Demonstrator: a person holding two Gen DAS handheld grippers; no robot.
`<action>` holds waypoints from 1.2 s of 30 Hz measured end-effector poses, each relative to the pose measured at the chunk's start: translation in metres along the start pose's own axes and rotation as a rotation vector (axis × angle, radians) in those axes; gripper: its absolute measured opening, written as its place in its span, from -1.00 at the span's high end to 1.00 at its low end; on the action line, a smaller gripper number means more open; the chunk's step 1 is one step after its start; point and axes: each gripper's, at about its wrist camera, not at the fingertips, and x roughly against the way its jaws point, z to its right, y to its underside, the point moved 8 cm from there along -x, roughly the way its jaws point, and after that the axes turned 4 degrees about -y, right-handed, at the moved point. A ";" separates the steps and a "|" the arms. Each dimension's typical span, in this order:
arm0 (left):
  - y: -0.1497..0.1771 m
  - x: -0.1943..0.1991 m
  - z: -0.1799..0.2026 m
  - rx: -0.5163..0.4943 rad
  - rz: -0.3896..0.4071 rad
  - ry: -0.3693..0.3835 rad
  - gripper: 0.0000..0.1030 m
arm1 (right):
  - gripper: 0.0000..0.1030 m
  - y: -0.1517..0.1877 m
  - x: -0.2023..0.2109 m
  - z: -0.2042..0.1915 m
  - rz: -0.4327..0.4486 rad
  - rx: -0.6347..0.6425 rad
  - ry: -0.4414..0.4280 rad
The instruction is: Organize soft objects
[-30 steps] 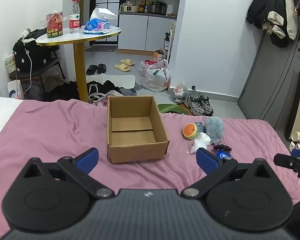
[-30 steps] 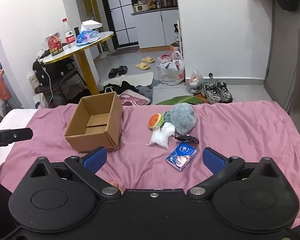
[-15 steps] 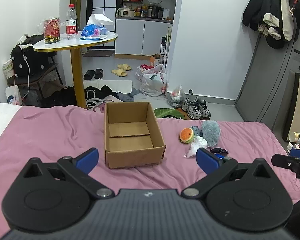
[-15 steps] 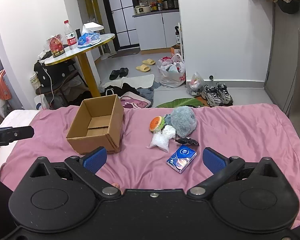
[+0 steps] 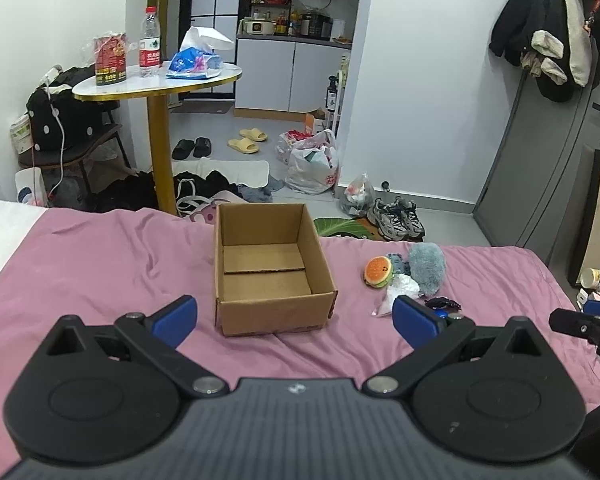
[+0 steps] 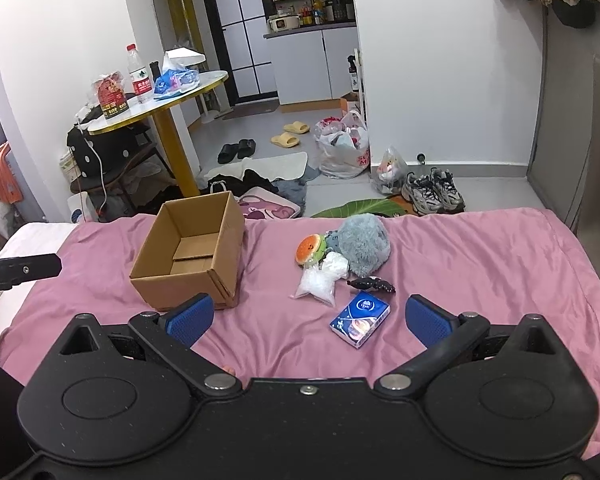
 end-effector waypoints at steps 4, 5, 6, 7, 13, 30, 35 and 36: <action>-0.002 -0.004 -0.001 -0.008 0.000 -0.003 -1.00 | -1.00 -0.001 -0.004 -0.002 -0.003 0.010 -0.007; -0.003 -0.005 -0.001 -0.011 0.002 -0.005 -1.00 | -1.00 -0.001 -0.005 -0.003 -0.002 0.014 -0.006; -0.004 -0.005 -0.001 -0.011 0.003 -0.006 -1.00 | -1.00 -0.001 -0.006 -0.004 -0.001 0.021 -0.005; -0.004 -0.007 -0.001 -0.009 0.004 -0.004 -1.00 | -1.00 0.000 -0.006 -0.004 0.001 0.025 -0.005; -0.003 -0.012 -0.001 -0.002 0.000 -0.005 -1.00 | -1.00 0.002 -0.008 -0.002 -0.001 0.020 0.002; 0.005 -0.017 -0.001 -0.010 -0.025 -0.019 -1.00 | -1.00 0.002 -0.004 -0.001 0.006 0.003 -0.003; 0.007 -0.018 -0.003 -0.006 -0.031 -0.026 -1.00 | -1.00 0.003 -0.004 -0.001 0.005 0.008 -0.008; 0.008 -0.018 -0.003 -0.005 -0.033 -0.027 -1.00 | -1.00 0.003 -0.004 -0.002 0.007 0.007 -0.009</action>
